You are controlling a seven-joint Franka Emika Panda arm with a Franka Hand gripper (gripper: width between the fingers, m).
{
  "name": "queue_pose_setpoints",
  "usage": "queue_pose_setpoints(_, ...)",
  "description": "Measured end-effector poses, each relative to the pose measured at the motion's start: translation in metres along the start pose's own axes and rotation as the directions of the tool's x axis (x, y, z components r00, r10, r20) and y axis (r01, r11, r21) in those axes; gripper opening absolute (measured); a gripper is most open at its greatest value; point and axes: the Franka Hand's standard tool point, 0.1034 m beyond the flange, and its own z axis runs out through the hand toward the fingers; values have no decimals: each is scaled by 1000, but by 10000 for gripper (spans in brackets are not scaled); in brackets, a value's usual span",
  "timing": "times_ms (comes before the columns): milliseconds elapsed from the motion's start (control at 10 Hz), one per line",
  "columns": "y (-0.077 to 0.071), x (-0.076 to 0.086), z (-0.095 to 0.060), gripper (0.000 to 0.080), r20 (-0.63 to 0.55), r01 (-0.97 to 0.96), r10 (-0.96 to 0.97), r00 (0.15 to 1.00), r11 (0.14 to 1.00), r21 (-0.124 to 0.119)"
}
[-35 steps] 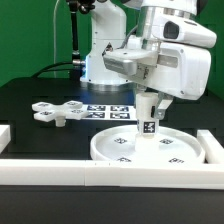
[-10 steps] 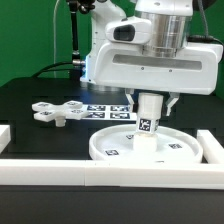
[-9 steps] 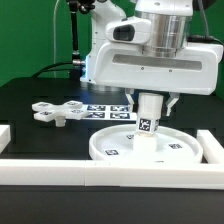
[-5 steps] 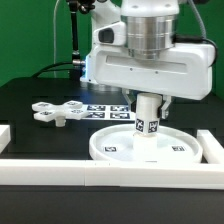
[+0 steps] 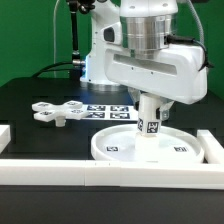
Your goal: Assemble round table
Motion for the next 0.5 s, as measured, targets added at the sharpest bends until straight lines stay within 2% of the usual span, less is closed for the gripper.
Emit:
queue_pose_setpoints(100, 1, 3, -1, 409, 23, -122, 121, 992, 992, 24)
queue_pose_setpoints(300, 4, 12, 0, 409, 60, -336, 332, 941, 937, 96)
queue_pose_setpoints(400, 5, 12, 0, 409, 76, -416, 409, 909, 901, 121)
queue_pose_setpoints(500, 5, 11, 1, 409, 92, -487, 479, 873, 864, 130)
